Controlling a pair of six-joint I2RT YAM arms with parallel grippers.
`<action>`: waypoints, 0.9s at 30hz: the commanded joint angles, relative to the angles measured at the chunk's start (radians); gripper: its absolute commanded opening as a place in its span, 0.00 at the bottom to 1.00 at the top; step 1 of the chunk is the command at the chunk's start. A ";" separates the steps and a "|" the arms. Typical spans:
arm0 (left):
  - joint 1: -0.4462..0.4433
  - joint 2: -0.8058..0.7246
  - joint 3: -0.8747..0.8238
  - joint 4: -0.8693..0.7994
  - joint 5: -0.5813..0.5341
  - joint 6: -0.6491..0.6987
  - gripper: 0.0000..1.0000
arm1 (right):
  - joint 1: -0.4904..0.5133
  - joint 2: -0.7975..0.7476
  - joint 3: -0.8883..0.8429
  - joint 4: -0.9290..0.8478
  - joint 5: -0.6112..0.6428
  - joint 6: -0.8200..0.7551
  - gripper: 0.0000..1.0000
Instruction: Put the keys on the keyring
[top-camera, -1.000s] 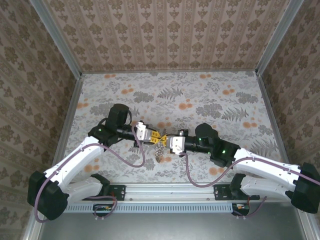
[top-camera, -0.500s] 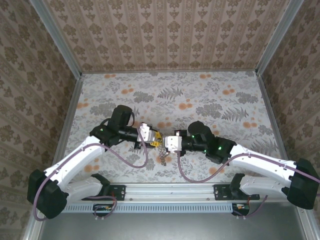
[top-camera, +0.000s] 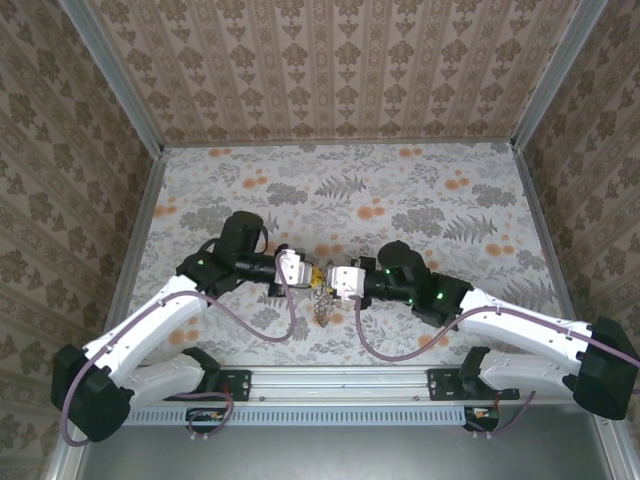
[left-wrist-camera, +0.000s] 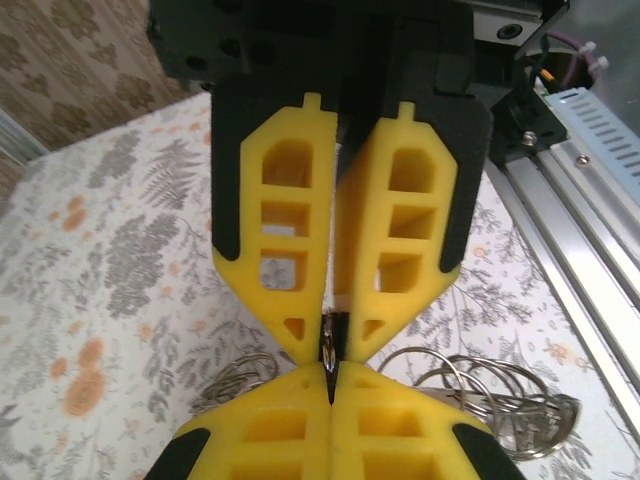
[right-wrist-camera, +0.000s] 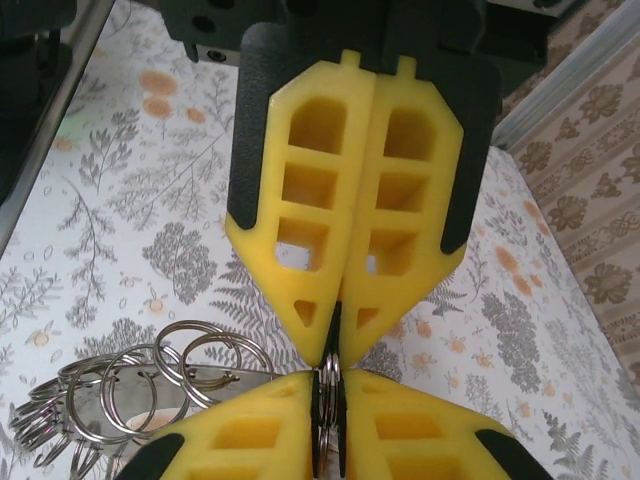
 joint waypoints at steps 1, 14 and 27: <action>0.006 -0.026 -0.023 0.080 0.066 -0.052 0.00 | -0.025 -0.046 -0.047 0.093 -0.031 0.054 0.20; 0.035 -0.031 -0.089 0.328 0.190 -0.232 0.00 | -0.048 -0.075 -0.087 0.115 -0.045 0.080 0.21; 0.036 -0.009 -0.139 0.538 0.139 -0.413 0.00 | -0.049 -0.040 -0.092 0.143 -0.076 0.059 0.13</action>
